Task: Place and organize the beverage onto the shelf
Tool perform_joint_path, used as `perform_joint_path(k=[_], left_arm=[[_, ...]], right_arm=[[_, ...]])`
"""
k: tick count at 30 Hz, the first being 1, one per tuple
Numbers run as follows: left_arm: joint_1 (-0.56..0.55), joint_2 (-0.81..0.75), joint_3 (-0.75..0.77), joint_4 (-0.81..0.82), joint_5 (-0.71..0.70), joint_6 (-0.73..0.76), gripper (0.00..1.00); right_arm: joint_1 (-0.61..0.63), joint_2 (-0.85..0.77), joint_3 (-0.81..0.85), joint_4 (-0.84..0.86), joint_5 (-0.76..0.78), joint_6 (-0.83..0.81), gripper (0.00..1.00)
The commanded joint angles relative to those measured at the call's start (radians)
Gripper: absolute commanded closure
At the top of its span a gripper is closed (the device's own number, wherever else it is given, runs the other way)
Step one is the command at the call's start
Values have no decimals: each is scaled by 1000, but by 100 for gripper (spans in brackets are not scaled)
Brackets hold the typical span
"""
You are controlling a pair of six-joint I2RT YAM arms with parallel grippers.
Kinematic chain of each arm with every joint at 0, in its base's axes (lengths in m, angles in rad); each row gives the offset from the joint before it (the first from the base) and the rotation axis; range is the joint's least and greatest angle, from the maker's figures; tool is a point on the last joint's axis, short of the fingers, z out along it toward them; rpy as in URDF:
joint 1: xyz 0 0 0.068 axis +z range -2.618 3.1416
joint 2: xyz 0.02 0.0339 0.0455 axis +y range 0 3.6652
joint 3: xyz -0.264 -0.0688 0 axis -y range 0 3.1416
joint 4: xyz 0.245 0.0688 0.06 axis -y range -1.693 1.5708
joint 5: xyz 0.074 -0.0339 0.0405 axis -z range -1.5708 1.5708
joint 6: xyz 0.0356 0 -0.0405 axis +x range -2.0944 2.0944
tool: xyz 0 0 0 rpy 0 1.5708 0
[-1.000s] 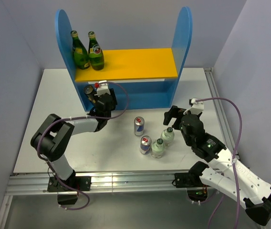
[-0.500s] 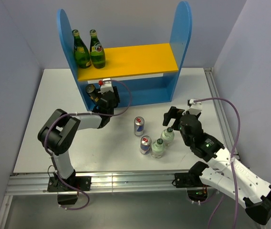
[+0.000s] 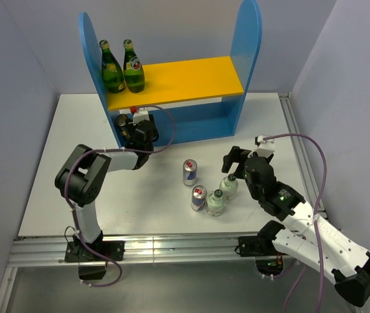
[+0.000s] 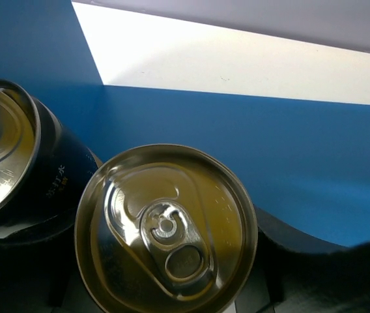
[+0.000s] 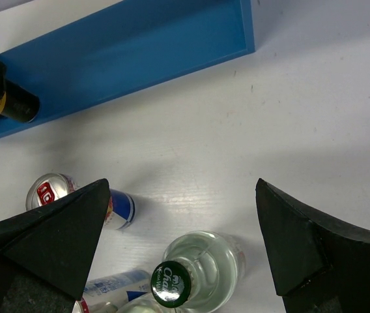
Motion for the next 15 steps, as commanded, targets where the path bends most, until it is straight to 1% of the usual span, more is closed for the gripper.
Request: perform_joint_path(k=[1,6,8,10,11,12,15], left_arm=[[19,-9,72,102,-33,17,100],[19,6,81,109,-34,15,99],[19,10,86,114,-45,15,93],[19,20,92,119,-40,20,69],[19,21,96,109,-39,17,61],[19,24,104,108,-37,17,49],[19,29,105,105,-36,12,35]], right_arm=[[5,4,-3,43,13,1,0],[6,3,-3,43,15,3,0],[5,0,-4,44,13,3,0],[5,1,-7,47,12,3,0],[5,3,-7,46,12,3,0],[5,4,-7,46,12,3,0],[5,1,-7,44,12,4,0]])
